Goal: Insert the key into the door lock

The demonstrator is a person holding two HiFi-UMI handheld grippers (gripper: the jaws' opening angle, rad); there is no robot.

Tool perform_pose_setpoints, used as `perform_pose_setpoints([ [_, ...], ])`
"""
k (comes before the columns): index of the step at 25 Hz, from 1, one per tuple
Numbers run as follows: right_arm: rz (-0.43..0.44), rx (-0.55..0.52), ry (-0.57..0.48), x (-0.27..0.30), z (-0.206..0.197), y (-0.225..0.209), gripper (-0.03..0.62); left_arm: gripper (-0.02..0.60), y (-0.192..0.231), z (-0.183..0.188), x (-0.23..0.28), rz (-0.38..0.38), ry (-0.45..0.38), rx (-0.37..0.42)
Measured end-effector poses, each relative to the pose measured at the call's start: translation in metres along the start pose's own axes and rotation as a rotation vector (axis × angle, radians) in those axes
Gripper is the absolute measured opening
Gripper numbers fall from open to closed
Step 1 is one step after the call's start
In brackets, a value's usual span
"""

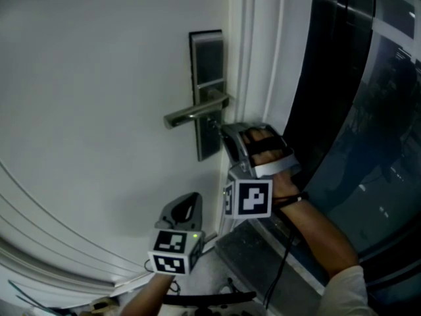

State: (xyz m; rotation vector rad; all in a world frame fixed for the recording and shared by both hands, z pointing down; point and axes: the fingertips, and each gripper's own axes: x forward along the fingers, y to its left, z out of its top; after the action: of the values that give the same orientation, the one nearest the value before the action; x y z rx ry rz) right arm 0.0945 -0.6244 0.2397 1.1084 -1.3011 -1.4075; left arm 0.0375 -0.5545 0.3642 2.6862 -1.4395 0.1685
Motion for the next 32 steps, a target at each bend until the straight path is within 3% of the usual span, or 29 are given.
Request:
perform_pose_setpoints([
  [32, -0.016, -0.022, 0.03, 0.025, 0.008, -0.002, 0.02, 0.003, 0.008, 0.0, 0.003, -0.012, 0.007, -0.002],
])
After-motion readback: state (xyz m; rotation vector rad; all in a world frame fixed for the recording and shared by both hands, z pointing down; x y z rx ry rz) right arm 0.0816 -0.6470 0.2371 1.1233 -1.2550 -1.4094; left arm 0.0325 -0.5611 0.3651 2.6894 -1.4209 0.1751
